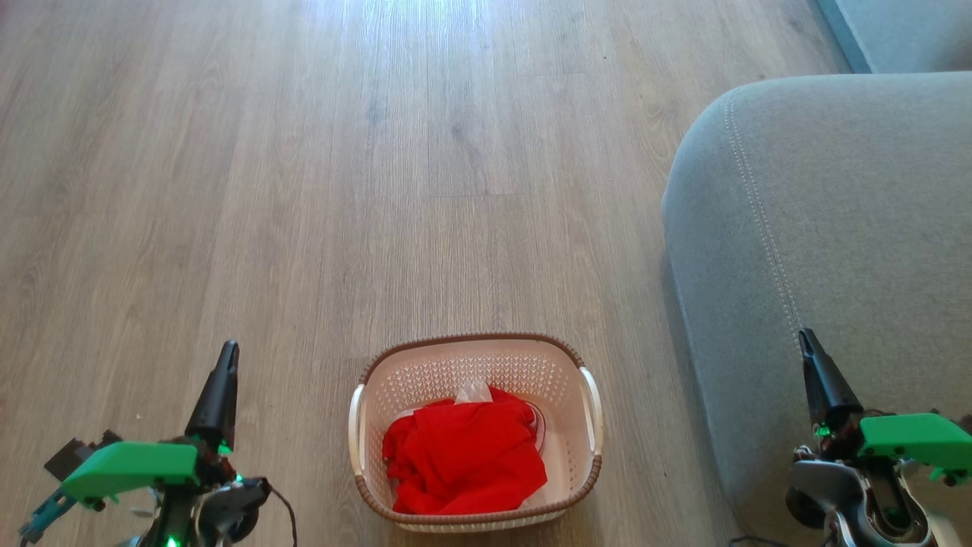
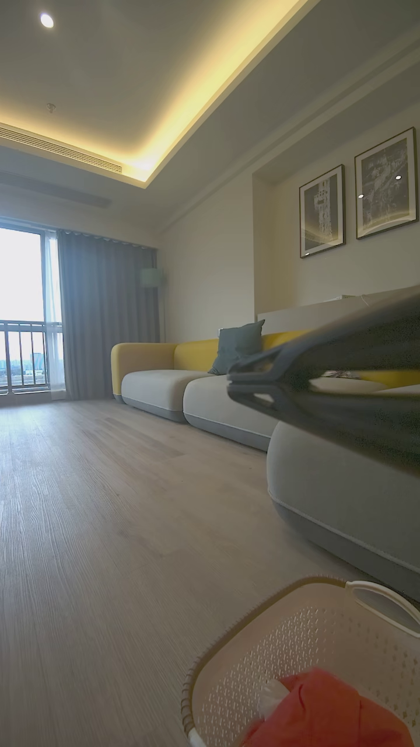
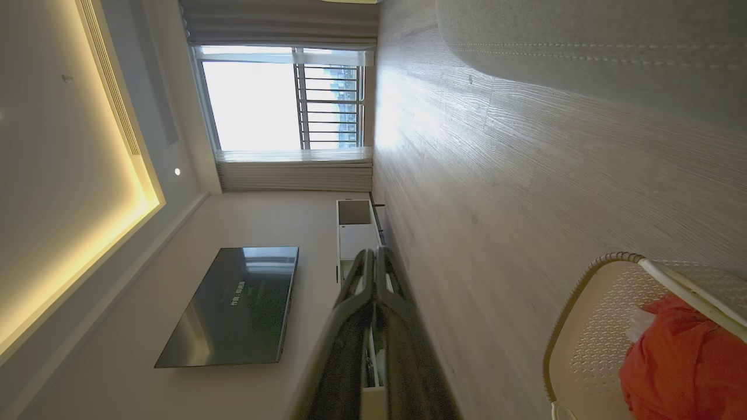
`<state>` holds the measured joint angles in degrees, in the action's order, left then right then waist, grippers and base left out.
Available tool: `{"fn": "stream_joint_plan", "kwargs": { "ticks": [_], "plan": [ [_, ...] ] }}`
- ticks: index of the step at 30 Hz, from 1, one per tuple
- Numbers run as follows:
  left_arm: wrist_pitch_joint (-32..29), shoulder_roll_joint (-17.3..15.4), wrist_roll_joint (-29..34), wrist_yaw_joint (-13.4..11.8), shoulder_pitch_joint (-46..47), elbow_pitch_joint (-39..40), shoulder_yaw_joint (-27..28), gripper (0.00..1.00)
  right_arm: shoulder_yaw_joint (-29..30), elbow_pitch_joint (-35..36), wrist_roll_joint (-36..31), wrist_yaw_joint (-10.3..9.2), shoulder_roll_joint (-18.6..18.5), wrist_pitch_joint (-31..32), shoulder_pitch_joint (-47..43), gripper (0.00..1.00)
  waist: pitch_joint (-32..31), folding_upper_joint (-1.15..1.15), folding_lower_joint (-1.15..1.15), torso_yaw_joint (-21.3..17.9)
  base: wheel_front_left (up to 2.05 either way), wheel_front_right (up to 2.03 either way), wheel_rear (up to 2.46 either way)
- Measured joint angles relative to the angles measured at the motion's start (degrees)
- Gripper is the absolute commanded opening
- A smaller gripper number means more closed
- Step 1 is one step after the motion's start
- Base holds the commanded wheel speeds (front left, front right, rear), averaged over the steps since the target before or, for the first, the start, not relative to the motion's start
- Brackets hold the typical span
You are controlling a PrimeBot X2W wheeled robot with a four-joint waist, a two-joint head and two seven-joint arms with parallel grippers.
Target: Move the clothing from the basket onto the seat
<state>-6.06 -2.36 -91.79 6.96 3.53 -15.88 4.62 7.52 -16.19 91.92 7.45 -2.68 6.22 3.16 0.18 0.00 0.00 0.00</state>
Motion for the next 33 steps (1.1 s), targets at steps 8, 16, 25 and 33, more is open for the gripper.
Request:
{"fn": "stream_joint_plan", "kwargs": {
  "ticks": [8, 16, 25, 33],
  "plan": [
    [0.09, 0.15, 0.02, -0.10, -0.77, -1.94, -0.14, 1.00, -0.23, -2.01, -0.01, 0.02, 0.16, 0.00, -0.81, 1.00, 0.00, 0.00, 0.00, 0.00, 0.00, 0.00, 0.00],
    [0.90, 0.45, 0.12, -0.11, -3.57, -4.25, -0.58, 1.00, -0.42, -4.31, -0.19, 0.00, 0.63, -0.51, -3.53, 1.00, -0.06, 0.00, 0.00, -0.11, 0.00, 0.00, 0.00],
    [2.20, 0.44, 1.03, -0.11, -3.58, -3.49, -0.38, 1.00, -0.32, -3.70, -2.11, 0.00, 0.63, -2.14, -3.43, 1.00, -0.21, 0.00, 0.00, -0.30, 0.00, 0.00, 0.00],
    [3.39, 0.44, 3.78, -0.11, -3.58, -3.03, 0.87, 1.00, 0.00, -3.47, -5.59, 0.00, 0.63, -3.35, -3.36, 1.00, -0.38, 0.00, 0.00, -0.42, 0.00, 0.00, 0.00]
  ]
}}
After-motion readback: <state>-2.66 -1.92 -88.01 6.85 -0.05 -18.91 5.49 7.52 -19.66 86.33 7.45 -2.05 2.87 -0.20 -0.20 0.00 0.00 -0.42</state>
